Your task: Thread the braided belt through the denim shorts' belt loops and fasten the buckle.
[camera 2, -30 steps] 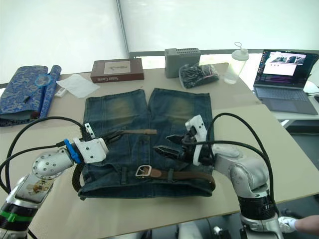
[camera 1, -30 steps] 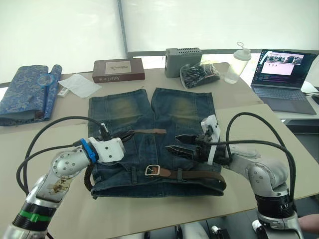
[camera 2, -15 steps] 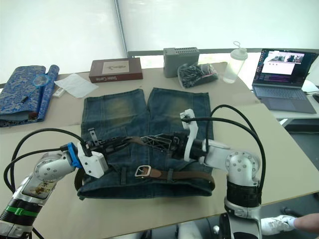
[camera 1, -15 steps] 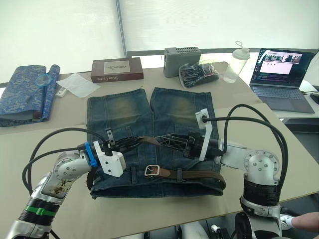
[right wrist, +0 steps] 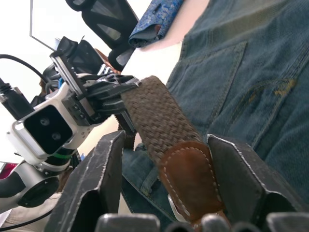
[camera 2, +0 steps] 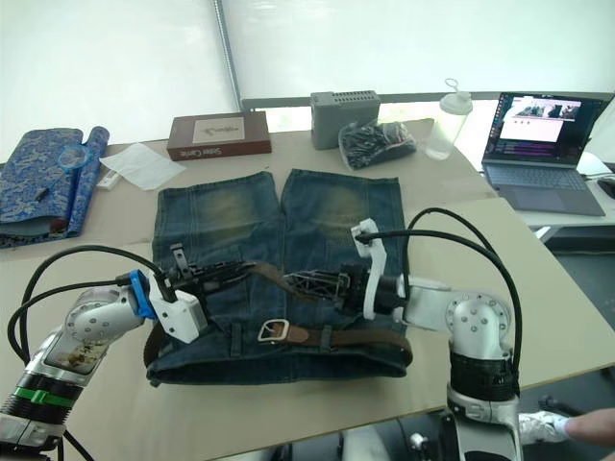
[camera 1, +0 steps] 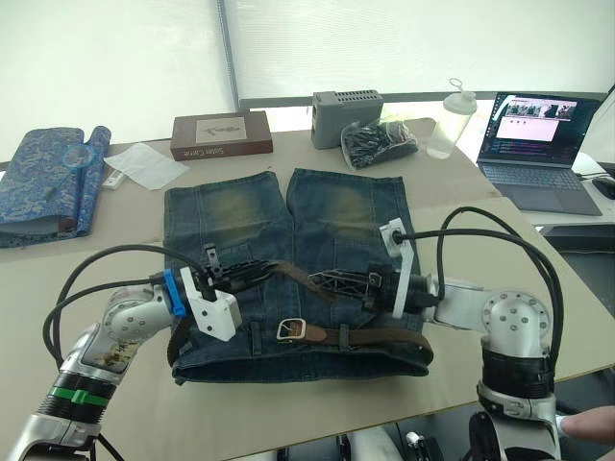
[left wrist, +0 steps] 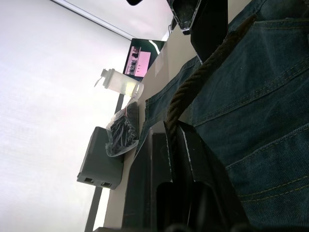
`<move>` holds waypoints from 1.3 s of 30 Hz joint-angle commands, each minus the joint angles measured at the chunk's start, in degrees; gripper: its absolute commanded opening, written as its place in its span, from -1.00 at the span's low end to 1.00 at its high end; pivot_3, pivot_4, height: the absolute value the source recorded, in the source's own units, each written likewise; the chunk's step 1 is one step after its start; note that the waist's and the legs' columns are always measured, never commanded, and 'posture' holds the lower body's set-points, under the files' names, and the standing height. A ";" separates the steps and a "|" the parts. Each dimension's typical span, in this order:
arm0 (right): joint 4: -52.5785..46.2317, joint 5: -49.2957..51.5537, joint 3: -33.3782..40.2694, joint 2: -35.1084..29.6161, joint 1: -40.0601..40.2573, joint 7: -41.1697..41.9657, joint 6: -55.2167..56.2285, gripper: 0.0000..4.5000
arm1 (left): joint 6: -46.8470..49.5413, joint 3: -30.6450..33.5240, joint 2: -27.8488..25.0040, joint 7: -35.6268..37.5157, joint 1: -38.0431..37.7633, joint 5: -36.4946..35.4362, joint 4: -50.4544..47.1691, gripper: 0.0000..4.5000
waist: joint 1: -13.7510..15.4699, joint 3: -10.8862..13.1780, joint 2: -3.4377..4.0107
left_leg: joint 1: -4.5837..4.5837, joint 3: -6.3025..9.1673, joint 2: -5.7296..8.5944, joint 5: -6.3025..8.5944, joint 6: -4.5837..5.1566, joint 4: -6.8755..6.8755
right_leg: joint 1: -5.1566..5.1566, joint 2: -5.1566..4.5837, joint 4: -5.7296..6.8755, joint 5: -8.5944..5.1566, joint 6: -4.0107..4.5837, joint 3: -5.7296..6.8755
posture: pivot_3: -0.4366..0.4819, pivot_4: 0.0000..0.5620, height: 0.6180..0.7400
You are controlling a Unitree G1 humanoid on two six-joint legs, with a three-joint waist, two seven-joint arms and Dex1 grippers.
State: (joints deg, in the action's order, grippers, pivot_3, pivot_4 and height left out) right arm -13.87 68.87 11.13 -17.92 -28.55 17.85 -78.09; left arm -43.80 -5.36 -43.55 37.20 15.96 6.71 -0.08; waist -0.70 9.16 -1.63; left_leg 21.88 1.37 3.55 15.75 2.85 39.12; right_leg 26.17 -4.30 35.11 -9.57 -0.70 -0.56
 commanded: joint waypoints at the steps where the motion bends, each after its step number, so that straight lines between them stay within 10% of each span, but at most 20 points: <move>1: 0.23 2.23 1.93 -0.41 -0.87 -0.76 0.99 0.57 | -1.15 0.98 -0.07 -0.82 0.12 -0.07 -1.57 -1.00 | 0.00 0.00 0.00 | 0.00 0.00 0.00 0.00 0.00 0.00 | 0.01 0.00 0.00 0.00 0.00 0.00 | -0.05 -0.47 1.00; 3: 0.78 2.75 2.19 -0.45 -0.41 -1.42 0.33 0.82 | -0.71 1.13 0.35 -1.22 0.28 -0.17 -2.10 -1.00 | 0.00 0.00 0.00 | 0.01 0.00 -0.01 0.00 0.00 0.00 | 0.01 0.01 0.00 0.00 0.00 0.01 | -0.05 -0.47 1.00; 21: 3.87 9.92 1.47 -3.57 0.30 -2.87 -0.19 0.82 | -0.31 1.19 1.11 -2.59 0.24 0.74 -2.89 -1.00 | 0.00 0.00 0.00 | 0.02 -0.01 -0.01 0.00 0.01 0.00 | 0.01 0.00 0.00 0.01 -0.01 -0.01 | -0.05 -0.47 1.00; 33: 4.16 13.36 0.28 -4.08 0.02 -3.94 0.38 -0.93 | 0.40 1.00 1.11 -2.56 -0.05 0.84 -3.51 -1.00 | 0.00 0.00 0.00 | 0.02 -0.02 -0.01 -0.01 0.01 0.00 | 0.00 0.00 0.00 0.01 -0.01 -0.02 | -0.05 -0.47 1.00; 36: 4.32 13.73 0.33 -4.20 -0.37 -4.15 0.67 -0.98 | 5.78 -0.52 -0.70 2.25 -1.87 -6.58 -6.12 -1.00 | -0.01 0.00 0.00 | 0.02 -0.02 -0.01 -0.01 0.01 0.00 | 0.00 0.00 0.00 0.01 -0.01 -0.02 | -0.05 -0.47 1.00; 39: 4.50 14.03 0.39 -4.40 -0.86 -4.11 0.92 -1.00 | 10.16 -1.12 -2.29 6.31 -3.84 -11.89 -9.95 -0.38 | -0.15 0.00 0.00 | 0.03 -0.03 -0.03 0.01 0.04 0.00 | 0.02 0.00 0.00 0.01 -0.02 -0.04 | -0.05 -0.47 1.00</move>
State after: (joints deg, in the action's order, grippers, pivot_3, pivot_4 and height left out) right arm -8.52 80.71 11.35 -21.81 -28.33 13.54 -77.89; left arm -35.40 -6.71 -45.30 42.03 12.30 -1.81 -6.62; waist -0.84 9.16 -1.63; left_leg 21.92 1.35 3.51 15.76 2.89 39.12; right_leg 26.19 -4.29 35.10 -9.56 -0.72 -0.60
